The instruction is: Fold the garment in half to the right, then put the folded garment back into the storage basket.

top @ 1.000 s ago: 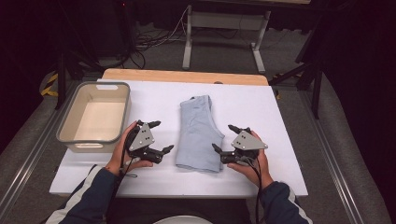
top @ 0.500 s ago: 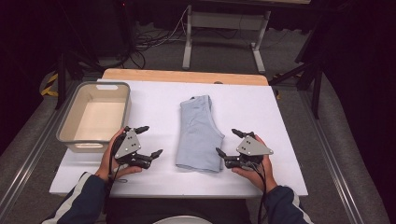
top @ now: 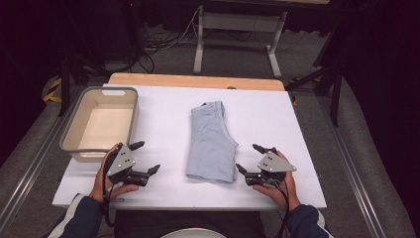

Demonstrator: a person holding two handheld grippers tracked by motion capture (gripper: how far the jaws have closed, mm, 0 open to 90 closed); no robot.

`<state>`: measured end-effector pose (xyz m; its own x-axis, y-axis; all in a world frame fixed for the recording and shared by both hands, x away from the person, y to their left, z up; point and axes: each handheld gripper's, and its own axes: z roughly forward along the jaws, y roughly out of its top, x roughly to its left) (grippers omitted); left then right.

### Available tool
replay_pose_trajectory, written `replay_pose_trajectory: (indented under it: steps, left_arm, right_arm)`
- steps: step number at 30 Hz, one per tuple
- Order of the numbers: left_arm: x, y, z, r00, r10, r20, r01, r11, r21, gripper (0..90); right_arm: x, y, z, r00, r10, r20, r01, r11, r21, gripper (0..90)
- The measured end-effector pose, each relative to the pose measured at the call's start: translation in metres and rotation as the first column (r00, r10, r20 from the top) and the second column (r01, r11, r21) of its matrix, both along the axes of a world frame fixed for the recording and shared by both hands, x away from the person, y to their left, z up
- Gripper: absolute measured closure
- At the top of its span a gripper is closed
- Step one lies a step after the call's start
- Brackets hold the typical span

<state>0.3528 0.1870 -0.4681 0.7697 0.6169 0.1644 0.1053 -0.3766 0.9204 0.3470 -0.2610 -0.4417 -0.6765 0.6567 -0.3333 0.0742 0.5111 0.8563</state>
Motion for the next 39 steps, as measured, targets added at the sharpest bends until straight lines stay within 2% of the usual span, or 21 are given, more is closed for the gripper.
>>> replay_pose_trajectory:
  steps: [7, 11, 19, 23, 39]
  left_arm:
    - [-0.005, 0.010, -0.010, 0.9992, 0.024, -0.033, -0.024, 0.9997, 0.007, 9.4]
    - [-0.008, 0.015, -0.012, 0.9983, 0.036, -0.045, -0.036, 0.9993, 0.011, 9.5]
    - [-0.019, 0.017, -0.013, 0.9986, 0.026, -0.046, -0.025, 0.9996, 0.014, 9.6]
    - [-0.020, 0.017, -0.012, 0.9983, 0.028, -0.052, -0.027, 0.9996, 0.006, 9.6]
    - [-0.020, 0.008, -0.015, 0.9975, -0.008, -0.070, 0.010, 0.9993, 0.036, 10.7]
  right_arm:
    - [-0.004, -0.011, -0.003, 0.9995, -0.032, -0.005, 0.032, 0.9995, 0.007, 16.2]
    - [-0.004, -0.015, -0.007, 0.9988, -0.044, -0.022, 0.044, 0.9990, 0.005, 16.0]
    - [-0.005, -0.011, -0.007, 0.9996, -0.025, -0.014, 0.025, 0.9996, -0.012, 16.1]
    - [-0.005, -0.009, -0.007, 0.9997, -0.021, -0.010, 0.021, 0.9997, -0.015, 16.1]
    - [-0.005, -0.006, -0.006, 0.9998, -0.020, -0.005, 0.020, 0.9995, -0.024, 16.3]
